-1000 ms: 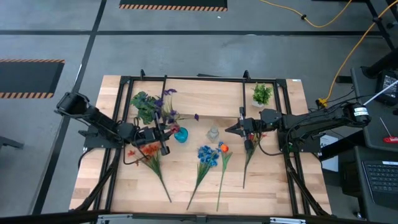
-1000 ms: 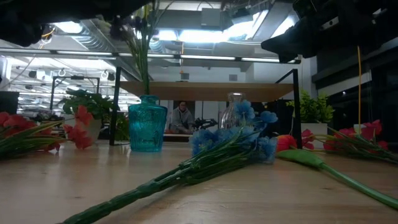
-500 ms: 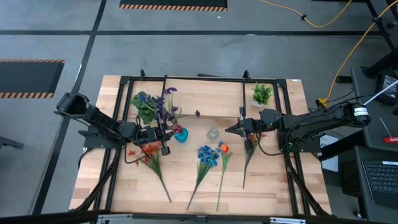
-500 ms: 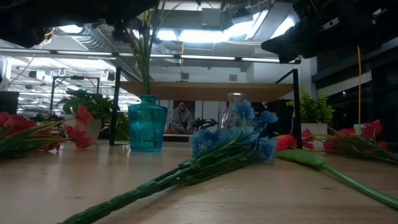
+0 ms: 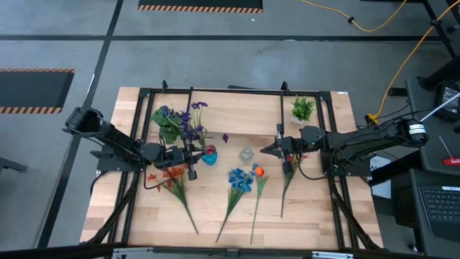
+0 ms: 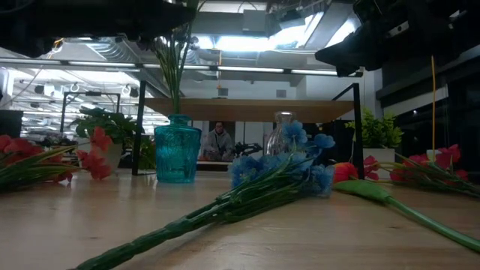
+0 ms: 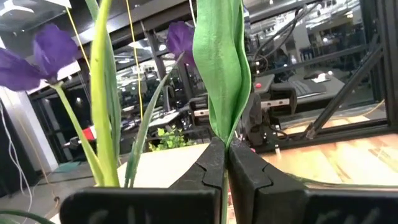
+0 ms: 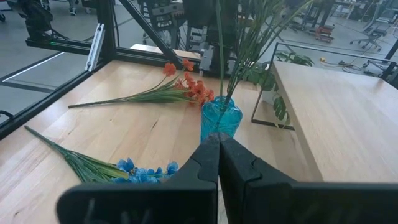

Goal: Pick and place flowers into a vace then onto a shelf
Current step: Put the dark red flower into the transparent blue vase

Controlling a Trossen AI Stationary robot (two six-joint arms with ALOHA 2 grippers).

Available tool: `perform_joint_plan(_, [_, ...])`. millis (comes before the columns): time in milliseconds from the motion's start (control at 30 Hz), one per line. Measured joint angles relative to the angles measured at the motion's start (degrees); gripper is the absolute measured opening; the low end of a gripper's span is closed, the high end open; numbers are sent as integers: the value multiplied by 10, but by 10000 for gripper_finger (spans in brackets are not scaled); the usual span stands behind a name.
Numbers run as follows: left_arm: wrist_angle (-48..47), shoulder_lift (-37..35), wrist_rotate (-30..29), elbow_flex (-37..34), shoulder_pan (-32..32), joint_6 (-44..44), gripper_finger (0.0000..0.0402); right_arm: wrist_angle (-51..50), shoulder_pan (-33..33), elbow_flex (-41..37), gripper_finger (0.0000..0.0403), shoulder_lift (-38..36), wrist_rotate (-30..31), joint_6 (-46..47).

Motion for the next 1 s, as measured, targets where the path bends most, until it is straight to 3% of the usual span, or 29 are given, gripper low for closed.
perform_joint_plan(400, [-19,1,-15,-14,0,-25,15,-2,0,0,5,0,0,1])
perform_joint_plan(733, [-30,0,-25,-14,-1,-15,102,-2,0,0,5,0,0,2])
perform_joint_plan(1000, [-30,0,-94,-14,-29,-15,148,-3,0,0,5,0,0,2])
